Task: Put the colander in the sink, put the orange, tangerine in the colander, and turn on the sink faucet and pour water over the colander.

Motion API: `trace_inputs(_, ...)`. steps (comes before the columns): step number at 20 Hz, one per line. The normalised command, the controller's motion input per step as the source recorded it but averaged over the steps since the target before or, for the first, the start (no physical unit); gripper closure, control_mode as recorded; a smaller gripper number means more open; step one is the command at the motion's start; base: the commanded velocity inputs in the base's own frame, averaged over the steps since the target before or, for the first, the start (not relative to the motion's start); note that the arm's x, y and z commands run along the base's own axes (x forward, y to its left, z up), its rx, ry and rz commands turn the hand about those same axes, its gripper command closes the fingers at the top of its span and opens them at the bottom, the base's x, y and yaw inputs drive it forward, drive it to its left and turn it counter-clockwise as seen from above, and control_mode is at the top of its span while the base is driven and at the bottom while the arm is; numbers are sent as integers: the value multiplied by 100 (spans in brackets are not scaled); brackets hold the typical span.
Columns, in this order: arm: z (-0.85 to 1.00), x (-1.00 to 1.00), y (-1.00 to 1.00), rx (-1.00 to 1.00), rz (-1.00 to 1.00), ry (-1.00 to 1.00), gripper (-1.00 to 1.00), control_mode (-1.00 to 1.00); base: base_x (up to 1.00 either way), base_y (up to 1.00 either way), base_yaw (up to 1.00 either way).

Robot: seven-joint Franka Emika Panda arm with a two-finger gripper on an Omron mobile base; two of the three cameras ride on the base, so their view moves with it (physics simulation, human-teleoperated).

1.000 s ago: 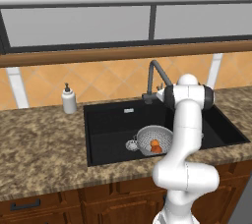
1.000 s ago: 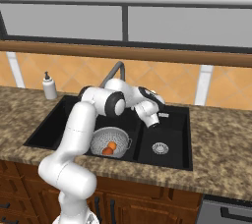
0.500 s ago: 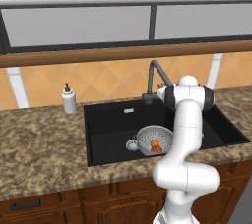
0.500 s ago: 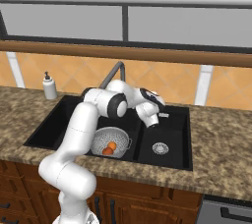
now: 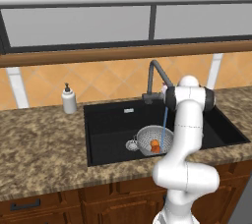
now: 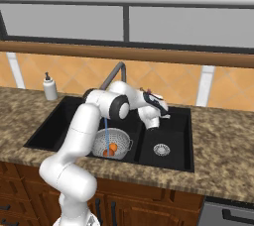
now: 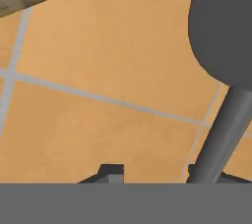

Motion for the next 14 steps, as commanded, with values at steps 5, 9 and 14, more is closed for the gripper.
trace_inputs(5, 69, -58, -66, 34, 0, -38, 100, -100, 0, 0, 0)
trace_inputs(9, 93, -94, -59, 32, 1, -51, 100, -100, 0, 0, 0)
trace_inputs(14, 66, -100, -45, 22, 3, -57, 100, -100, 0, 0, 0)
